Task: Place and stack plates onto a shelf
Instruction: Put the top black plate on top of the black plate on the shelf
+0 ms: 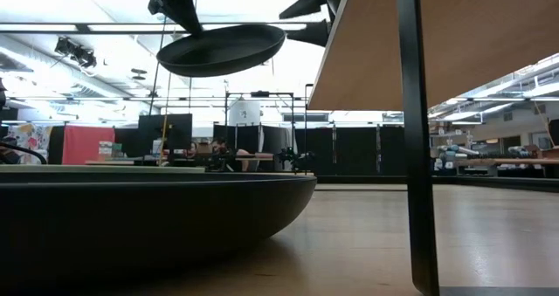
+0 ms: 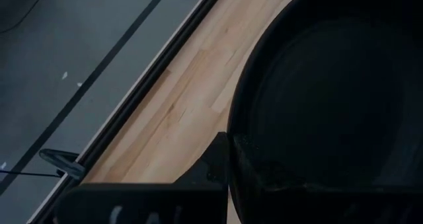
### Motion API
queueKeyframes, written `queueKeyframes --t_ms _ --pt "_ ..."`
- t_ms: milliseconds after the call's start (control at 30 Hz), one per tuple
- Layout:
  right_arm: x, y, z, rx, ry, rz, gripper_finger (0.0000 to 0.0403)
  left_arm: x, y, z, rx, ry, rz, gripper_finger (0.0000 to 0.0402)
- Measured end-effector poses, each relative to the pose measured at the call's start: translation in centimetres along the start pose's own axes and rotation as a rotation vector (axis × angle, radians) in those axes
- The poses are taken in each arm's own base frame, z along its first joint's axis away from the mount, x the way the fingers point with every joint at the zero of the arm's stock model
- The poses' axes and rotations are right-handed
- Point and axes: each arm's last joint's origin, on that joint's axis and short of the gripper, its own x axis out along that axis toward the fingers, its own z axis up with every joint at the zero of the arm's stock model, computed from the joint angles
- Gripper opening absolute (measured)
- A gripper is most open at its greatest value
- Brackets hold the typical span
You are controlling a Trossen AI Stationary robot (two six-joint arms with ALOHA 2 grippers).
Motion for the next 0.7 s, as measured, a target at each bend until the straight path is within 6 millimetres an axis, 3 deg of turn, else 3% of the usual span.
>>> queueKeyframes --t_ms 700 --pt "0.8 0.4 -1.7 -0.018 0.038 -0.016 0.0183 0.0 0.0 0.2 -0.059 -0.013 -0.002 0.0011"
